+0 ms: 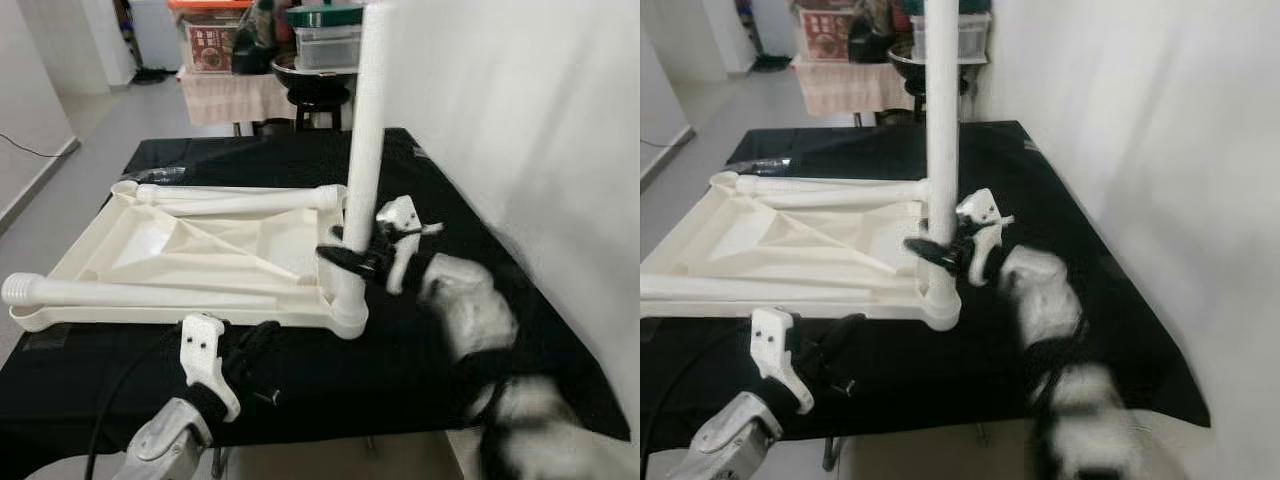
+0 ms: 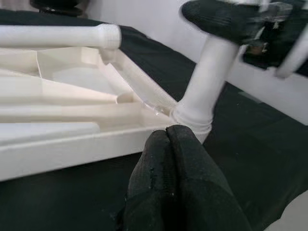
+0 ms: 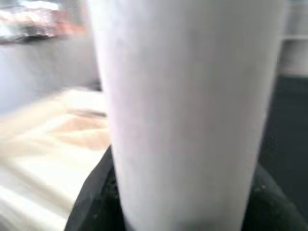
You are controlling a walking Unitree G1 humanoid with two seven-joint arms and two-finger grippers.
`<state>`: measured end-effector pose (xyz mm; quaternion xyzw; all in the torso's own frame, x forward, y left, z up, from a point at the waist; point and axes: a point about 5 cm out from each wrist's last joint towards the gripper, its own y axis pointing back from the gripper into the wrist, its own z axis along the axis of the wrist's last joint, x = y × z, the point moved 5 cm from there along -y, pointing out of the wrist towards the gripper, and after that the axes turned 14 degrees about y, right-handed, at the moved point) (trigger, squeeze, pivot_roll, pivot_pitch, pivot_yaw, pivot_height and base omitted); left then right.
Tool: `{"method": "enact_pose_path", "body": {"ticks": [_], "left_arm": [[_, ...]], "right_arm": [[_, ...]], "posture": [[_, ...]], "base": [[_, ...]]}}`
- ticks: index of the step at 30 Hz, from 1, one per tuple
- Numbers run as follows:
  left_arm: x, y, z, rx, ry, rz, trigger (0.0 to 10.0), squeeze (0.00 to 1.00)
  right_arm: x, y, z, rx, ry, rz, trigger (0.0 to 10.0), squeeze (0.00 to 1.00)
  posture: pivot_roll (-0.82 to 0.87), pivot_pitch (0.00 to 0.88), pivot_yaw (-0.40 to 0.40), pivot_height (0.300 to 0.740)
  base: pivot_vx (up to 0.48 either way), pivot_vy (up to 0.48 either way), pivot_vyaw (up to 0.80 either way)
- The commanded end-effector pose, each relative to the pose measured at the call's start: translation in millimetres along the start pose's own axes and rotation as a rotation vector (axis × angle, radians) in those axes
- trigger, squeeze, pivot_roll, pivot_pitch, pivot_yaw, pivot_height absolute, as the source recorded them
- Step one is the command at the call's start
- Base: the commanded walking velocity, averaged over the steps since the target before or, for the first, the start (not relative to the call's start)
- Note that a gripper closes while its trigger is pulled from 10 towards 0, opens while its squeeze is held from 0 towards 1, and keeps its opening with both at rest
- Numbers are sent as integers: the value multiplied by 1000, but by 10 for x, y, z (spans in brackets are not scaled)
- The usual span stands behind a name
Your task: Building children table
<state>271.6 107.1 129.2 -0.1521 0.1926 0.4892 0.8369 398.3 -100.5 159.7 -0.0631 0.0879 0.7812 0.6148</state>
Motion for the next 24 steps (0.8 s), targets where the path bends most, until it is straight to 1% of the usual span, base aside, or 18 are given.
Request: {"method": "enact_pose_path", "body": {"ticks": [1,2,3,6,7,9,10,11,12,13,14,15,16,17,20,21,22,24], "left_arm": [[33,30,8,9,2,10,10000,0],[38,27,10,10,1,10,10000,0],[39,21,8,11,1,9,10000,0],[39,13,3,13,2,8,10000,0],[41,10,4,11,1,11,10000,0],[41,10,4,11,1,11,10000,0],[45,13,9,8,0,15,10000,0],[50,16,11,5,-1,21,10000,0],[50,16,11,5,-1,21,10000,0],[54,15,10,3,-1,24,10000,0],[54,9,5,4,0,23,10000,0],[54,9,5,4,0,23,10000,0],[54,5,2,6,1,22,10000,0],[52,-2,-4,8,2,19,10000,0],[48,-9,-10,10,2,17,10000,0],[48,-14,-16,11,3,17,10000,0],[48,-14,-16,11,3,17,10000,0],[49,-24,-30,12,3,18,10000,0]], "right_arm": [[-145,261,-546,218,0,-131,0,0],[159,254,-439,149,58,36,0,0],[370,270,-376,104,98,154,0,0],[408,229,-355,87,111,200,0,0],[289,86,-314,80,97,161,4941,0],[289,86,-314,80,97,161,4941,0],[250,45,-287,78,95,137,4941,0],[238,1,-219,50,87,156,10000,0],[238,1,-219,50,87,156,10000,0],[250,-27,-116,14,58,203,10000,1000],[191,-75,26,-57,41,233,10000,1000],[191,-75,26,-57,41,233,10000,1000],[144,-102,127,-107,32,248,10000,1000],[123,-121,173,-132,20,300,10000,1000],[88,-128,221,-148,31,354,10000,961],[88,-117,236,-147,62,444,10000,0],[88,-117,236,-147,62,444,10000,0],[114,-37,211,-128,118,671,10000,0]], "posture": [[-17,0,0,740],[-28,0,6,740],[-32,0,9,740],[-10,0,-10,740],[-4,0,-9,740],[-4,0,-9,740],[-4,0,-9,740],[5,0,-10,740],[5,0,-10,740],[10,0,-11,740],[8,0,-11,740],[8,0,-11,740],[8,0,-11,740],[8,0,-12,740],[15,0,-13,740],[14,0,-14,740],[14,0,-14,740],[17,0,-16,740]], "base": [[0,0,0],[0,0,0],[0,0,0],[0,0,0],[0,0,0],[0,0,0],[0,0,0],[0,0,0],[0,0,0],[0,0,0],[0,0,0],[0,0,0],[0,0,0],[0,0,0],[0,0,0],[0,0,0],[0,0,0],[0,0,0]]}}
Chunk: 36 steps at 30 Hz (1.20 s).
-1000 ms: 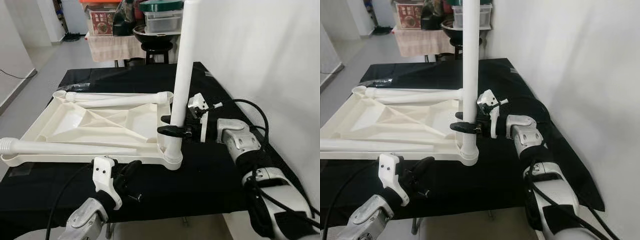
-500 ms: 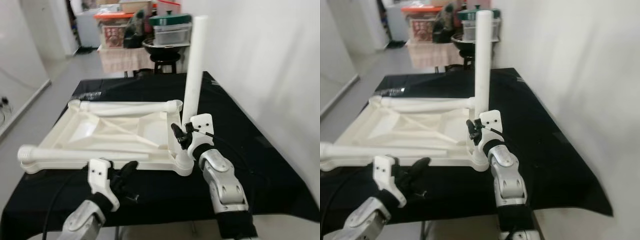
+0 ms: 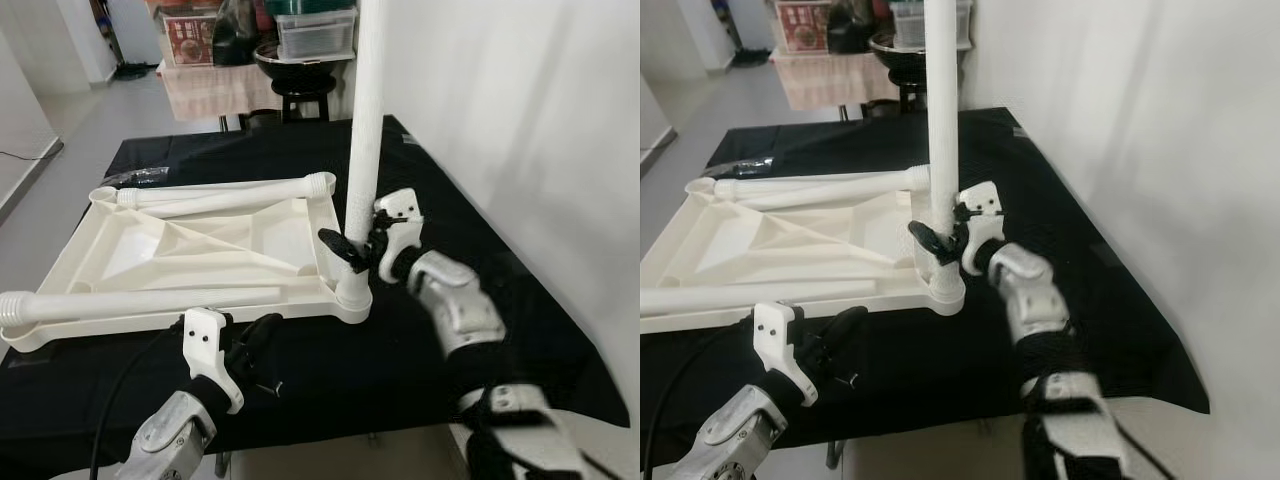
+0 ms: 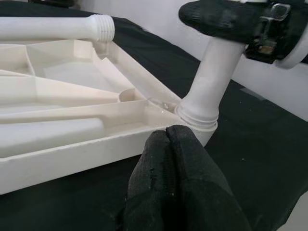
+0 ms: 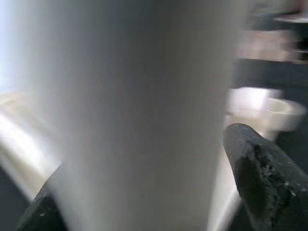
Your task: Building children table
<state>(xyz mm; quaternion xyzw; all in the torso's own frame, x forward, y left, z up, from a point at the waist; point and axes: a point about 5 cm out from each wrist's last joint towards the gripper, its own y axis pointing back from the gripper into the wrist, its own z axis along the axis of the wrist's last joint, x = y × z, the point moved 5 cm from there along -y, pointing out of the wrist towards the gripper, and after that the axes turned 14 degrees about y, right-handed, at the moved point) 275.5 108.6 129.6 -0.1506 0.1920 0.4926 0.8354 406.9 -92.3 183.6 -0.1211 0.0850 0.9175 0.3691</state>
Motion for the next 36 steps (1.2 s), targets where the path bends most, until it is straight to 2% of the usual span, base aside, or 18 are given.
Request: {"method": "enact_pose_path", "body": {"ticks": [1,2,3,4,5,6,7,14,15,16,17,24,28,32,33,34,35,36], "left_arm": [[23,3,-47,12,6,10,10000,0],[23,3,-47,12,6,10,10000,0],[24,1,-51,12,6,11,10000,0],[24,1,-51,12,6,11,10000,0],[24,-1,-58,13,6,11,10000,0],[24,-1,-58,13,6,11,10000,0],[23,1,-66,14,5,12,10000,0],[13,6,-81,15,6,14,10000,0],[11,5,-83,16,7,13,10000,0],[11,5,-83,16,7,13,10000,0],[9,5,-84,17,7,12,10000,0],[10,1,-79,15,8,13,10000,0],[10,-1,-75,11,9,13,10000,0],[6,3,-62,8,10,12,10000,0],[6,3,-62,8,10,12,10000,0],[6,9,-56,7,10,11,10000,0],[6,9,-56,7,10,11,10000,0],[12,18,-43,6,10,11,10000,0]], "right_arm": [[121,-9,-25,-3,-5,123,10000,0],[121,-9,-25,-3,-5,123,10000,0],[148,20,-38,6,0,193,10000,0],[148,20,-38,6,0,193,10000,0],[166,37,-37,8,-3,260,10000,0],[166,37,-37,8,-3,260,10000,0],[180,50,-31,12,3,317,10000,0],[158,59,62,-20,-6,418,10000,0],[163,67,76,-28,-16,440,8353,0],[163,67,76,-28,-16,440,8353,0],[166,77,84,-35,-24,461,0,0],[184,121,77,-50,-27,501,0,0],[119,126,44,-51,-10,436,0,0],[76,112,-108,6,0,292,0,0],[76,112,-108,6,0,292,0,0],[135,73,-245,60,-28,192,0,0],[135,73,-245,60,-28,192,0,0],[113,16,-428,155,-69,-65,0,0]], "posture": [[17,0,-16,740],[17,0,-16,740],[17,0,-16,740],[17,0,-16,740],[24,0,-21,740],[24,0,-21,740],[28,0,-23,740],[28,0,-19,740],[29,0,-19,740],[29,0,-19,740],[29,0,-19,740],[21,0,-17,740],[21,0,-17,740],[9,0,-21,740],[9,0,-21,740],[3,0,-25,740],[3,0,-25,740],[-5,0,-20,740]], "base": [[0,0,0],[0,0,0],[0,0,0],[0,0,0],[0,0,0],[0,0,0],[0,0,0],[0,0,0],[0,0,0],[0,0,0],[0,0,0],[0,0,0],[0,0,0],[0,0,0],[0,0,0],[0,0,0],[0,0,0],[0,0,0]]}}
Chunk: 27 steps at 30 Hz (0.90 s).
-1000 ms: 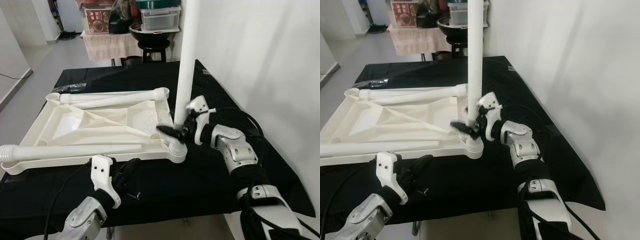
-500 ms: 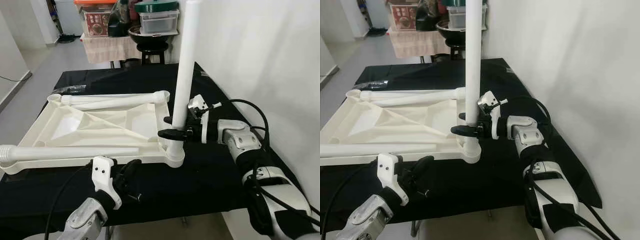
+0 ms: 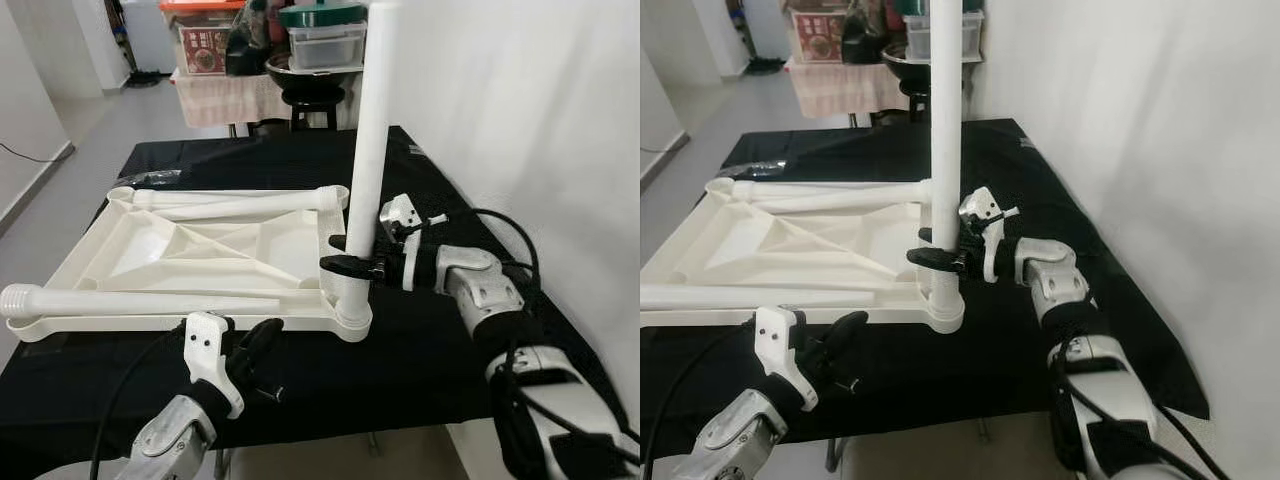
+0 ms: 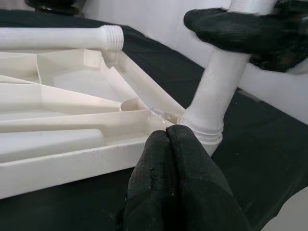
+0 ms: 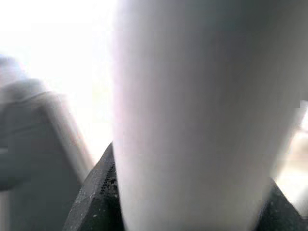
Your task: Building children table
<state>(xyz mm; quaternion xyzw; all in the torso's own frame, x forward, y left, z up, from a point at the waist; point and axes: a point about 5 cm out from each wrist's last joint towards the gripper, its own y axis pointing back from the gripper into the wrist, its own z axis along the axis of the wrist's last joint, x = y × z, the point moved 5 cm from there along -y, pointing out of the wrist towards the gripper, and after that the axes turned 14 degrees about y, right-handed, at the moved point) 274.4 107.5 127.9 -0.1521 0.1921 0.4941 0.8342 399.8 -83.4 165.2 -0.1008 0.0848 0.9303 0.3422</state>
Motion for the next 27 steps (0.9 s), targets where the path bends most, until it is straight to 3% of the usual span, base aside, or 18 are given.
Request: {"method": "enact_pose_path", "body": {"ticks": [1,2,4,5,14,15,16,17,18,19,20,21,22,23,25,26,27], "left_arm": [[17,12,-22,9,8,8,10000,0],[25,18,-1,9,6,6,10000,0],[25,18,-1,9,6,6,10000,0],[28,17,2,10,6,6,10000,0],[20,19,-13,16,6,4,10000,0],[24,21,-8,12,6,8,10000,0],[24,21,-8,12,6,8,10000,0],[28,20,-3,8,7,13,10000,0],[28,20,-3,8,7,13,10000,0],[31,16,-1,5,7,14,10000,0],[31,16,-1,5,7,14,10000,0],[32,11,-2,6,8,14,10000,0],[32,11,-2,6,8,14,10000,0],[32,4,-5,7,8,12,10000,0],[32,4,-5,7,8,12,10000,0],[32,-1,-8,8,9,11,10000,0],[32,-1,-8,8,9,11,10000,0]], "right_arm": [[-55,45,-284,146,-38,-129,0,0],[229,82,-458,234,-131,-399,0,0],[229,82,-458,234,-131,-399,0,0],[325,80,-457,240,-153,-424,0,0],[244,-107,-335,195,-93,-415,353,0],[232,-124,-326,198,-84,-408,10000,0],[232,-124,-326,198,-84,-408,10000,0],[236,-170,-235,153,-96,-349,10000,1000],[236,-170,-235,153,-96,-349,10000,1000],[239,-243,-38,58,-98,-236,10000,1000],[239,-243,-38,58,-98,-236,10000,1000],[268,-266,167,-27,-89,-119,10000,1000],[268,-266,167,-27,-89,-119,10000,1000],[272,-254,331,-95,-61,-25,10000,1000],[272,-254,331,-95,-61,-25,10000,1000],[315,-214,430,-134,-28,85,10000,0],[315,-214,430,-134,-28,85,10000,0]], "posture": [[-5,0,-20,740],[-8,0,-1,740],[-8,0,-1,740],[-8,0,-1,740],[1,0,-13,740],[1,0,-13,740],[1,0,-13,740],[5,0,-14,740],[5,0,-14,740],[6,0,-15,740],[6,0,-15,740],[2,0,-12,740],[2,0,-12,740],[6,0,-15,740],[6,0,-15,740],[7,0,-16,740],[7,0,-16,740]], "base": [[0,0,0],[0,0,0],[0,0,0],[0,0,0],[0,0,0],[0,0,0],[0,0,0],[0,0,0],[0,0,0],[0,0,0],[0,0,0],[0,0,0],[0,0,0],[0,0,0],[0,0,0],[0,0,0],[0,0,0]]}}
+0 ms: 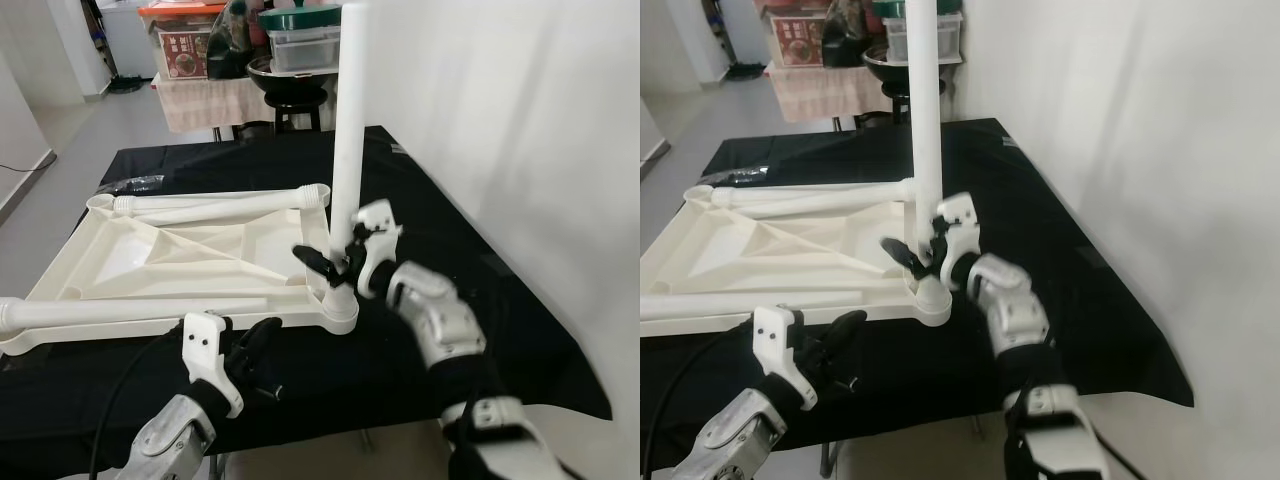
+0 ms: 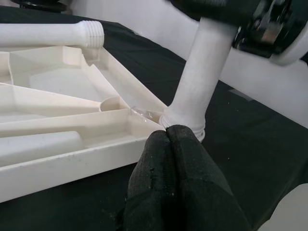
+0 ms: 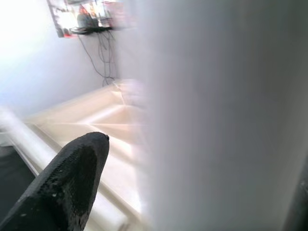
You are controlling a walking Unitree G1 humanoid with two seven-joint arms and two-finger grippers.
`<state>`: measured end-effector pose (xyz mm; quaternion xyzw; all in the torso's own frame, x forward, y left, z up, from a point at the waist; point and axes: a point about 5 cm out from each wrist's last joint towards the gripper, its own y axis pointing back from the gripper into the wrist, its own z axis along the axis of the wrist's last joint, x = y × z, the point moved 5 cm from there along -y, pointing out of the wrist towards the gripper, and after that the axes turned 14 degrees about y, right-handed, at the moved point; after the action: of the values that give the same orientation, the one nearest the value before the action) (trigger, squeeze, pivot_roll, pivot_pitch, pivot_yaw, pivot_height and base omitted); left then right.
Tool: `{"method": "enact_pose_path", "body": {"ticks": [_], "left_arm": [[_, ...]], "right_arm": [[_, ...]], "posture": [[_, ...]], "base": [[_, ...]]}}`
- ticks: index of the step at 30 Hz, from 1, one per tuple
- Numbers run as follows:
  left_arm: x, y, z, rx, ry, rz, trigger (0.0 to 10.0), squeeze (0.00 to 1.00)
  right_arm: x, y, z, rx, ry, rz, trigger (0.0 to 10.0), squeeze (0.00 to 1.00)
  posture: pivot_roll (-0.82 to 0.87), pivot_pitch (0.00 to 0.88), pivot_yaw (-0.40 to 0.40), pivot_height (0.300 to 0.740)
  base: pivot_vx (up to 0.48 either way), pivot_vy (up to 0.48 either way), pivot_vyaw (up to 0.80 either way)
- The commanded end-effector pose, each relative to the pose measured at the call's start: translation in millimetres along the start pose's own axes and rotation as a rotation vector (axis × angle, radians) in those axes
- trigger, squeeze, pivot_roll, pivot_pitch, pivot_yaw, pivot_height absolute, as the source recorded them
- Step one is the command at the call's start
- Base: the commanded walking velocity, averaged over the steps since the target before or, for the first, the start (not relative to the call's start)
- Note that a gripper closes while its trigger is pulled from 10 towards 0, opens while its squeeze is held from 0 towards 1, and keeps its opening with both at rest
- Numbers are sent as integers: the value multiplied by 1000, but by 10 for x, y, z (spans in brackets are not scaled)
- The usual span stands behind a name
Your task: Building children table
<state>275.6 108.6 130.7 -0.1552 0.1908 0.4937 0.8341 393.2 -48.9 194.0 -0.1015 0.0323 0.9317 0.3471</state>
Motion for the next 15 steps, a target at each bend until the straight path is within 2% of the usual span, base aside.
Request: {"method": "enact_pose_path", "body": {"ticks": [1,2,4,6,10,15], "left_arm": [[31,6,-40,14,8,13,10000,0],[32,2,-41,15,8,13,10000,0],[32,2,-41,15,8,13,10000,0],[37,0,-44,14,7,16,10000,0],[38,7,-50,16,6,18,10000,0],[37,9,-55,19,5,17,10000,0]], "right_arm": [[125,-27,58,-35,2,105,10000,0],[192,31,92,-46,51,233,10000,0],[192,31,92,-46,51,233,10000,0],[251,103,69,-36,94,436,10000,0],[224,80,54,-27,85,516,10000,0],[229,75,65,-30,68,552,10000,0]], "posture": [[7,0,-16,740],[9,0,-16,740],[9,0,-16,740],[19,0,-15,740],[23,0,-13,740],[23,0,-13,740]], "base": [[0,0,0],[0,0,0],[0,0,0],[0,0,0],[0,0,0],[0,0,0]]}}
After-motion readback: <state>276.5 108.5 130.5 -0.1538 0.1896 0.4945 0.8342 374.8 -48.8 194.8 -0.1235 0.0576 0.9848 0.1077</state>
